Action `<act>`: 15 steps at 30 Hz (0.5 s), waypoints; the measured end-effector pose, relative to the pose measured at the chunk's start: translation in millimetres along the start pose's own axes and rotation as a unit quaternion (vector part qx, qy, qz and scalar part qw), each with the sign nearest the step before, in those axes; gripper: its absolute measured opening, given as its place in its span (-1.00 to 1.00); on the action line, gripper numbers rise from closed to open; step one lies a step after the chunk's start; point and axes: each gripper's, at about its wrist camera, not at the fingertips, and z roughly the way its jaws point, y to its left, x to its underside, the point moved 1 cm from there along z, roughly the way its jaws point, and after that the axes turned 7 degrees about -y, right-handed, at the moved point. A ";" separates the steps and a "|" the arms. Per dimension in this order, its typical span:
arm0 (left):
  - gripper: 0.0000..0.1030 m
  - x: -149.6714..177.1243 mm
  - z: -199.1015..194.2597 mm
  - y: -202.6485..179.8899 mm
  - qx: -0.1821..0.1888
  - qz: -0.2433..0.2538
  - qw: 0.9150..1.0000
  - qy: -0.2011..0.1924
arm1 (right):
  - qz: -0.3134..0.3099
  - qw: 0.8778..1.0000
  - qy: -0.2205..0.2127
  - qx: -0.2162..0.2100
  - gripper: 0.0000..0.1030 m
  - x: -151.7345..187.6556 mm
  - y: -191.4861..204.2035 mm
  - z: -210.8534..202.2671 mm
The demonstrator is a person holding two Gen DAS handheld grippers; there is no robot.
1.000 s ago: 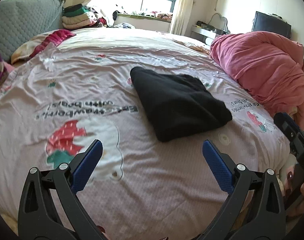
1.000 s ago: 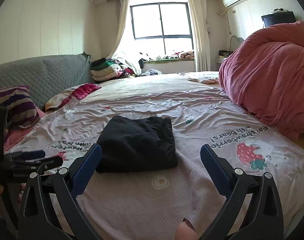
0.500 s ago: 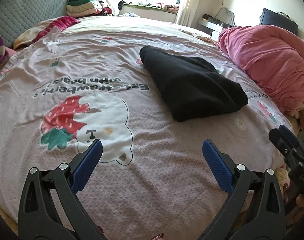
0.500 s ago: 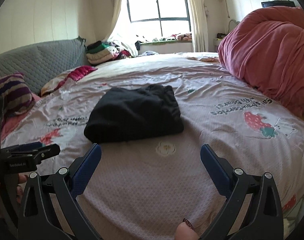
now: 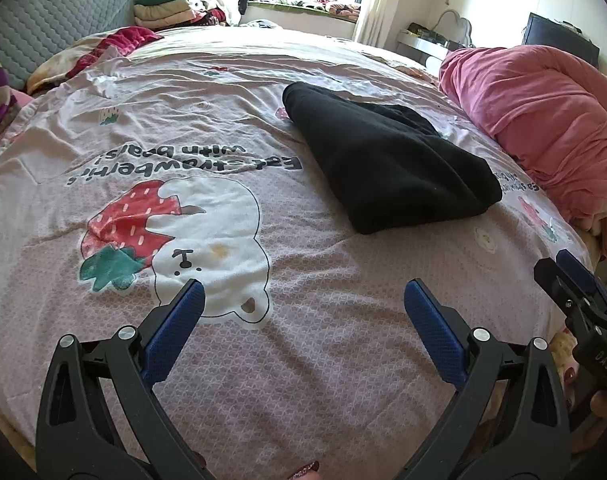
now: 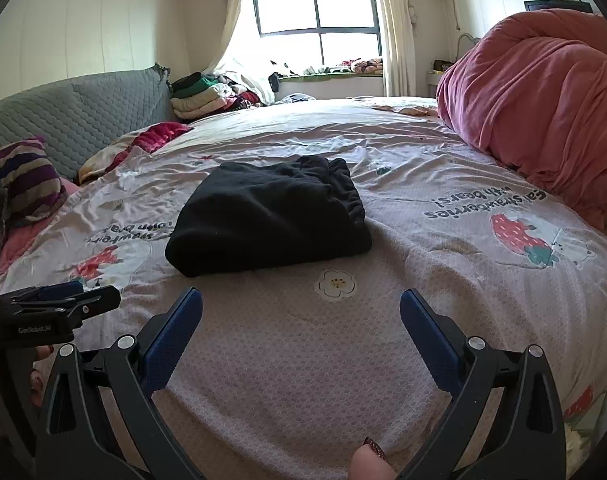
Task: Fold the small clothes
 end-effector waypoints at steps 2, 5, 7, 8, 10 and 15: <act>0.82 0.4 -0.9 -0.2 0.000 0.000 1.000 0.000 | -0.001 1.000 -0.001 0.002 0.91 -0.5 0.0 -0.5; 0.82 0.9 -0.9 -0.5 -0.002 0.002 1.000 0.001 | 0.001 1.000 -0.002 0.002 0.91 -1.0 -0.5 -1.3; 0.82 0.9 -0.6 -0.4 -0.003 0.002 1.000 0.002 | 0.003 1.000 -0.003 0.002 0.91 -1.0 -1.3 -1.8; 0.82 0.9 -0.4 -0.8 -0.003 0.002 1.000 0.003 | 0.003 1.000 -0.002 0.001 0.91 -0.8 -1.6 -1.7; 0.82 0.6 -0.2 -0.9 -0.006 0.002 1.000 0.003 | 0.004 1.000 0.000 0.002 0.91 -0.5 -2.1 -1.4; 0.82 0.0 -1.0 -0.7 -0.008 0.002 1.000 0.002 | 0.005 1.000 0.000 0.002 0.91 -0.3 -2.8 -1.6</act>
